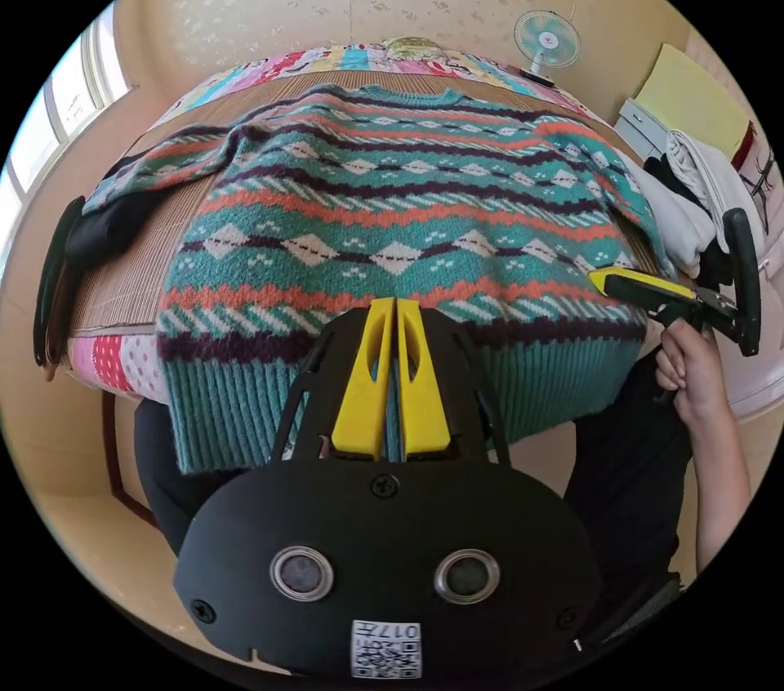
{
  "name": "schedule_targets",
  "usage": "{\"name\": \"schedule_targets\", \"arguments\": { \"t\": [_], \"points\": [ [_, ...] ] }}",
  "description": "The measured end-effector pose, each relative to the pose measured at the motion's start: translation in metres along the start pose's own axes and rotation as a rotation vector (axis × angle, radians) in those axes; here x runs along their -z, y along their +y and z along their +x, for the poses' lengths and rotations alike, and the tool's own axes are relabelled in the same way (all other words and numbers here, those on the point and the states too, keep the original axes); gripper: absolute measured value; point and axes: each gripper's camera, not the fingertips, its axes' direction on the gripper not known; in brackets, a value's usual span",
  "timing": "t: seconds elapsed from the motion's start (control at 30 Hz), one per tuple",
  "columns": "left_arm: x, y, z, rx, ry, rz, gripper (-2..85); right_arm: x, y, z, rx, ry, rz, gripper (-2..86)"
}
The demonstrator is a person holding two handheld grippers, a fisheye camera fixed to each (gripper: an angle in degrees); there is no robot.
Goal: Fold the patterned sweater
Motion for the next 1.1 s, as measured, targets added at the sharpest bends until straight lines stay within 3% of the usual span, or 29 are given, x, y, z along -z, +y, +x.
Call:
{"name": "schedule_targets", "arguments": {
  "t": [0.17, 0.23, 0.33, 0.47, 0.53, 0.6, 0.67, 0.8, 0.9, 0.97, 1.1],
  "points": [
    [0.043, 0.002, -0.062, 0.109, 0.282, -0.091, -0.4, 0.014, 0.001, -0.003, -0.087, -0.026, -0.062, 0.9],
    [0.065, -0.001, -0.099, 0.184, 0.320, -0.044, -0.1, 0.041, -0.001, -0.020, -0.049, -0.006, 0.097, 0.5],
    [0.110, -0.011, -0.172, 0.342, 0.302, 0.097, 0.9, 0.060, -0.018, -0.048, 0.025, 0.015, 0.269, 0.4],
    [0.161, -0.036, -0.277, 0.513, 0.267, 0.290, 7.4, 0.036, -0.069, -0.081, 0.089, 0.062, 0.229, 0.3],
    [0.176, -0.053, -0.314, 0.529, 0.216, 0.340, 9.0, 0.022, -0.080, -0.107, 0.158, 0.116, 0.336, 0.3],
    [0.179, -0.083, -0.365, 0.564, 0.167, 0.318, 9.6, -0.007, -0.086, -0.122, 0.208, 0.156, 0.312, 0.3],
    [0.178, -0.100, -0.402, 0.605, 0.213, 0.312, 9.6, -0.059, -0.096, -0.127, 0.235, 0.188, 0.106, 0.3],
    [0.197, -0.136, -0.461, 0.668, 0.124, 0.389, 12.1, -0.070, -0.085, -0.154, 0.304, 0.329, 0.156, 0.3],
    [0.187, -0.173, -0.492, 0.693, 0.042, 0.305, 15.4, -0.088, -0.075, -0.177, 0.370, 0.504, 0.176, 0.3],
    [0.170, -0.188, -0.508, 0.726, 0.062, 0.240, 16.1, -0.089, -0.075, -0.173, 0.356, 0.495, 0.175, 0.3],
    [0.127, -0.191, -0.525, 0.873, 0.097, 0.145, 13.3, -0.076, -0.081, -0.135, 0.287, 0.285, 0.167, 0.3]
  ]
}}
